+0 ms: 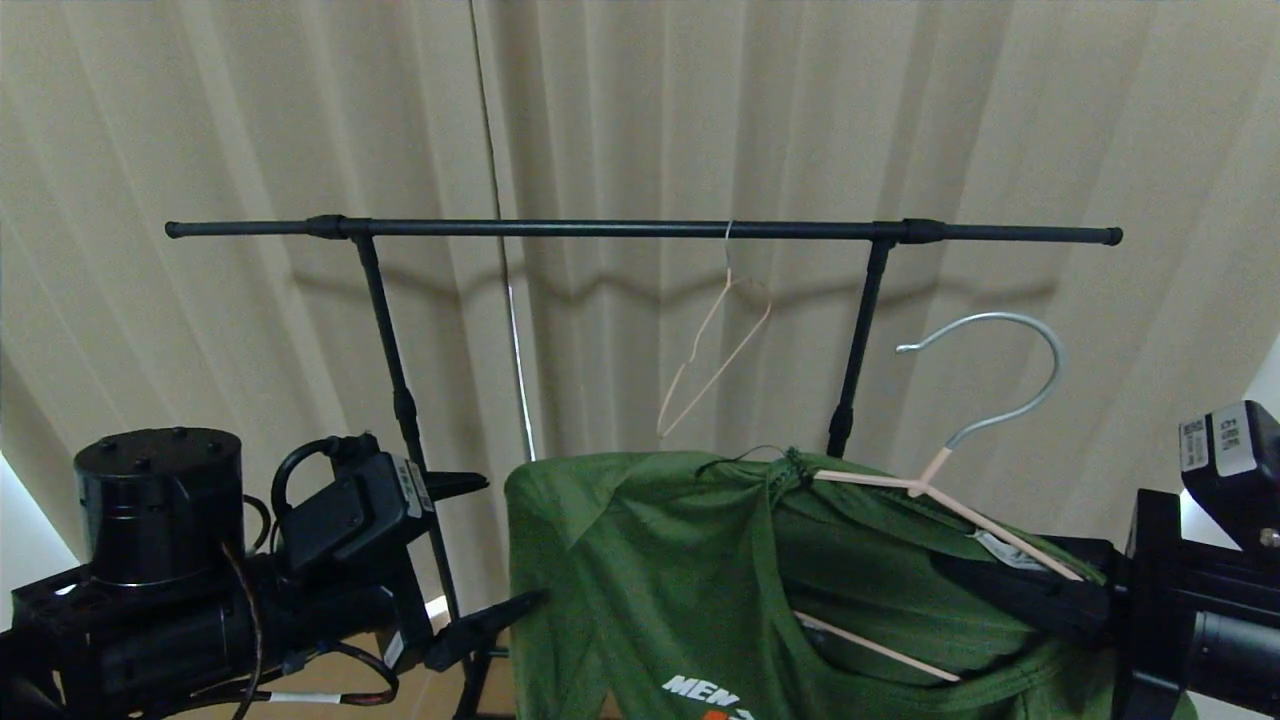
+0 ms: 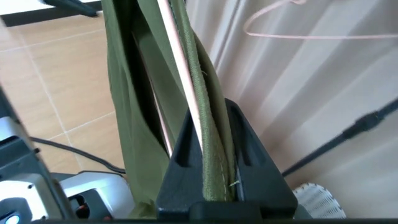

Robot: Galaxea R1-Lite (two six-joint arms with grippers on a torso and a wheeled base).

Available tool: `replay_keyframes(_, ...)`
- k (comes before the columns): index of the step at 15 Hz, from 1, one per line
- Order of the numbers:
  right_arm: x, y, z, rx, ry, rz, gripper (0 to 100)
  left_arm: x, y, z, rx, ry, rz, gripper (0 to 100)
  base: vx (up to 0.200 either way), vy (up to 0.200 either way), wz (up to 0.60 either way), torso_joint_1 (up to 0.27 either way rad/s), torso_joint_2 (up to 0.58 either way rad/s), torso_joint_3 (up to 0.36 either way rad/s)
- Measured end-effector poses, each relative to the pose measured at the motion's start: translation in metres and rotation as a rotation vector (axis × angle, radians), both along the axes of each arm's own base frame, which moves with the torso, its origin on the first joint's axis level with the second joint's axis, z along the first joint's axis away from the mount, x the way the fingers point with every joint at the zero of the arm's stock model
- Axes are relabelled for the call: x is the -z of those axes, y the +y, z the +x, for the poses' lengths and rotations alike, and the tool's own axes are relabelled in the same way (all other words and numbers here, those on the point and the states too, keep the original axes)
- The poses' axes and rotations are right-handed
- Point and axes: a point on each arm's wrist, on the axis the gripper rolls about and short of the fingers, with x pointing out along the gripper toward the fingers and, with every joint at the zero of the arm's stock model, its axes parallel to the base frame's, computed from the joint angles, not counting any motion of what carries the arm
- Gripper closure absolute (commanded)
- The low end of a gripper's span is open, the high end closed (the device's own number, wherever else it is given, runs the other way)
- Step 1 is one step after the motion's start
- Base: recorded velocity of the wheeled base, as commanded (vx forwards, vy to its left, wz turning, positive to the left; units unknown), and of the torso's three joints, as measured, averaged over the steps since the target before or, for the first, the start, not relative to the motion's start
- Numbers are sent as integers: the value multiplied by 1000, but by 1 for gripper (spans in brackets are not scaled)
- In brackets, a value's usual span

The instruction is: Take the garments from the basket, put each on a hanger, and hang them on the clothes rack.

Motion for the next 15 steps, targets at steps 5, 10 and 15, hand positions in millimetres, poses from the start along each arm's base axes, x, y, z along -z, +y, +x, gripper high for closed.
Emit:
replay_keyframes(5,-3,5,-8,-54,-16,11,100,2,-4,7,3,9,1,100,0,0,0,0,0,0)
replay_keyframes(10,-4,0,-4,-8,-18,10,100,-3,2,13,-128,-58,19,100,0,0,0,0,0,0)
replay_keyframes(15,4,-17,4,112,42,-26,100,-4,25,11,-306,-142,24,100,0,0,0,0,0,0)
